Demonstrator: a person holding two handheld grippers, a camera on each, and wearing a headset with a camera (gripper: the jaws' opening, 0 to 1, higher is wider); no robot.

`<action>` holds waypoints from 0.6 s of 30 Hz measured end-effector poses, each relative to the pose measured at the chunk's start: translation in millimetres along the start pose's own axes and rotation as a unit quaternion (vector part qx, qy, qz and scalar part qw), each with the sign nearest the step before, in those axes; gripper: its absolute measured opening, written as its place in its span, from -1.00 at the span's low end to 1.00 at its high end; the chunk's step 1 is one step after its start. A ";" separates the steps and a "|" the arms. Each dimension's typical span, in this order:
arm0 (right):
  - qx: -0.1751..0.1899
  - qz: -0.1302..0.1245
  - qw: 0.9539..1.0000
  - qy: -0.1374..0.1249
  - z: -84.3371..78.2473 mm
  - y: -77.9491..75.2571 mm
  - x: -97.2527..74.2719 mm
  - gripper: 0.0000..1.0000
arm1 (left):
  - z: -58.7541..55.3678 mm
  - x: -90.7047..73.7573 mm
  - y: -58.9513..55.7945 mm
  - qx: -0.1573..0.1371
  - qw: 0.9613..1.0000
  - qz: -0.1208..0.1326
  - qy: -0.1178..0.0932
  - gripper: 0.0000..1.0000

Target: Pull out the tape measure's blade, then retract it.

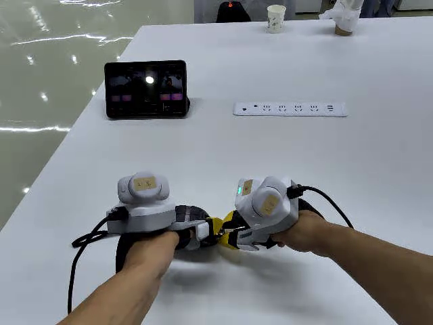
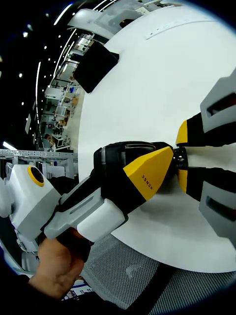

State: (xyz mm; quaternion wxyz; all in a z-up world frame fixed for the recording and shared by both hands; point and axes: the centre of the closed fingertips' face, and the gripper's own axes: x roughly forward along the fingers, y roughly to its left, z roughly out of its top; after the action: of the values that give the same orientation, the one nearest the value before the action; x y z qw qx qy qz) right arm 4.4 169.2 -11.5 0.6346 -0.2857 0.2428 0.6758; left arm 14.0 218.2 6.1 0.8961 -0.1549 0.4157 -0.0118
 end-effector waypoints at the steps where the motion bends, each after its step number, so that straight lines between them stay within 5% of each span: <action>1: -0.001 0.000 1.000 0.001 -0.2 -0.1 -0.4 -0.75 | -0.1 -0.1 0.1 0.000 1.000 -0.002 0.000 0.27; 18: -0.010 -0.004 1.000 0.009 -0.2 2.0 -5.6 -0.73 | 3.1 -2.1 0.1 0.012 1.000 -0.010 -0.003 0.23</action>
State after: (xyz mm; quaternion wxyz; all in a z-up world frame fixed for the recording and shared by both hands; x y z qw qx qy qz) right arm 2.7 164.9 -7.8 0.6324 -0.2991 0.2408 0.6727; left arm 14.9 219.4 9.5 0.8990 -0.1482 0.4114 -0.0254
